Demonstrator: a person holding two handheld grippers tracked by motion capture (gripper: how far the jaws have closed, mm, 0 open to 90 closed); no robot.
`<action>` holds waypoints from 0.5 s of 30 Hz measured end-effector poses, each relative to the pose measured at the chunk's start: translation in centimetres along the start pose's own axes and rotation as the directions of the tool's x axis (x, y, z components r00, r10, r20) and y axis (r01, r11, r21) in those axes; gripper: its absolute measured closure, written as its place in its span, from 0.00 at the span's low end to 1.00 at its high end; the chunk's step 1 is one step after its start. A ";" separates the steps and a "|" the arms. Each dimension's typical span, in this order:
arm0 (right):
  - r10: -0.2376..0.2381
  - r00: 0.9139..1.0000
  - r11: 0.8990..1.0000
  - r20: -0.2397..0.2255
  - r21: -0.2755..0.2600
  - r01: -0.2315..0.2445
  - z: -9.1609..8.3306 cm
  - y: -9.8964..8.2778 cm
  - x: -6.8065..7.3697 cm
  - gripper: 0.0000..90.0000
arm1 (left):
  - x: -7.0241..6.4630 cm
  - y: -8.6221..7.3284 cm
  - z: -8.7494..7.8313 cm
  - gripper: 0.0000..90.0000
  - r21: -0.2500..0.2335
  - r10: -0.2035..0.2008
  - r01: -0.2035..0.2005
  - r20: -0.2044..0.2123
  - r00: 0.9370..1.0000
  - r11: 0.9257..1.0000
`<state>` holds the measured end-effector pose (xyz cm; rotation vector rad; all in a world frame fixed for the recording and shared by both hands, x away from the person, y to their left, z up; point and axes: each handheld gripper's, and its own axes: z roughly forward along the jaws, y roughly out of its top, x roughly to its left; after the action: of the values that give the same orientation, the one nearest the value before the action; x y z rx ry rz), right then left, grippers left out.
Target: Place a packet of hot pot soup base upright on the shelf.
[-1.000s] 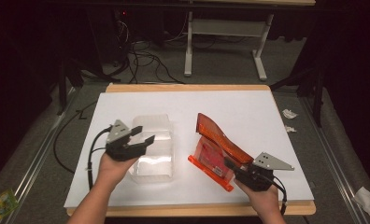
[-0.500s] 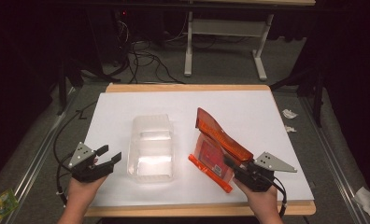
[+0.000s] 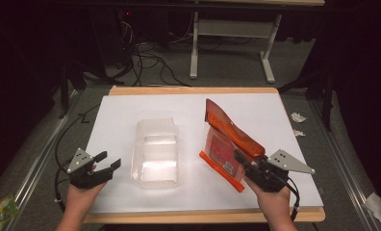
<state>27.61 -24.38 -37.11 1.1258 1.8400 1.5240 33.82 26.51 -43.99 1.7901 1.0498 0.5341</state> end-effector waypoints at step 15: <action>-0.014 0.999 0.999 -0.049 -0.047 0.012 4.5 4.8 3.2 0.81 | 0.1 0.2 -0.2 0.39 -0.025 -0.004 0.004 0.008 1.000 1.000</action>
<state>30.83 -19.12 -33.20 1.0615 1.8308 1.5925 33.81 26.63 -43.79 1.7667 1.0373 0.5349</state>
